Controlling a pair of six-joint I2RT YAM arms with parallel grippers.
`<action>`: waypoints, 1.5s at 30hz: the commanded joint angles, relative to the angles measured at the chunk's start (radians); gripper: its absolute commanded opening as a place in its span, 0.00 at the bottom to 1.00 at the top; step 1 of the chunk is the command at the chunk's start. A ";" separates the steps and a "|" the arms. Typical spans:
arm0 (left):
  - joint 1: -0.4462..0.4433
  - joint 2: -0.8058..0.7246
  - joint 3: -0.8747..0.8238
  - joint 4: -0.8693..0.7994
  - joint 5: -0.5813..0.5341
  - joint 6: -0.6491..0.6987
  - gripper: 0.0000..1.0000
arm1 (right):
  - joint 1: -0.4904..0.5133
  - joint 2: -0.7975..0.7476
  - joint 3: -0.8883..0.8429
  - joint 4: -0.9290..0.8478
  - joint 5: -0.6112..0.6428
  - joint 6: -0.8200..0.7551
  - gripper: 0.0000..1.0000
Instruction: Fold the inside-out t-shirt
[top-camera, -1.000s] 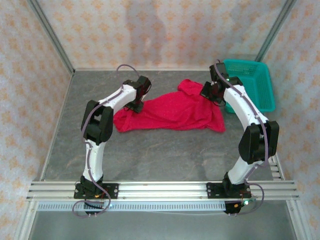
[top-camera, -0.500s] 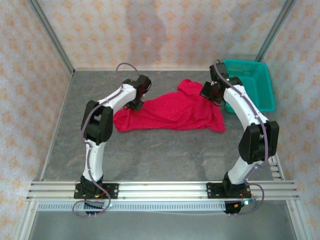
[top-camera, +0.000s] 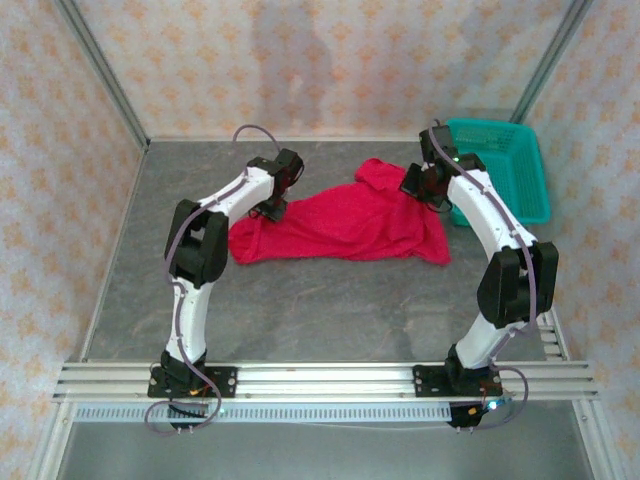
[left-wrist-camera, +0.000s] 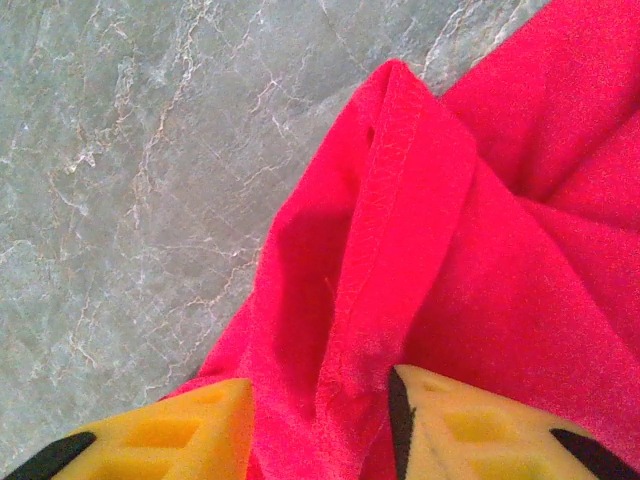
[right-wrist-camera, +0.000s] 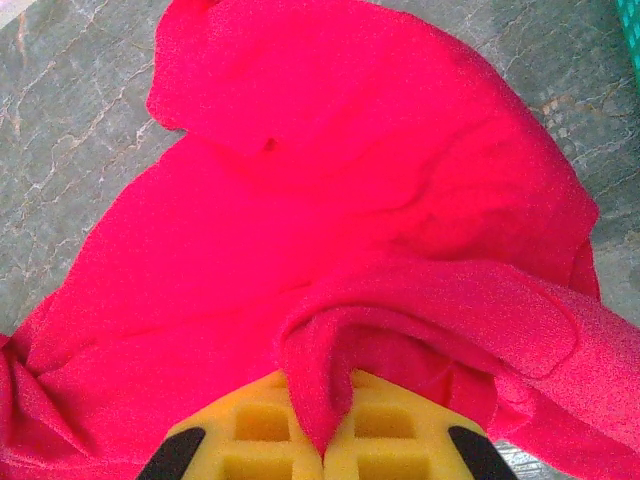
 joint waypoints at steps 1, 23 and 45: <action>0.011 0.028 0.025 -0.023 -0.024 -0.011 0.37 | -0.005 -0.028 0.019 -0.001 0.002 -0.015 0.00; 0.014 0.006 0.103 -0.084 -0.098 -0.027 0.00 | -0.014 -0.047 0.033 -0.013 0.006 -0.019 0.00; 0.556 -0.747 0.145 0.280 0.793 -0.764 0.00 | -0.169 -0.127 0.633 -0.096 -0.066 0.033 0.00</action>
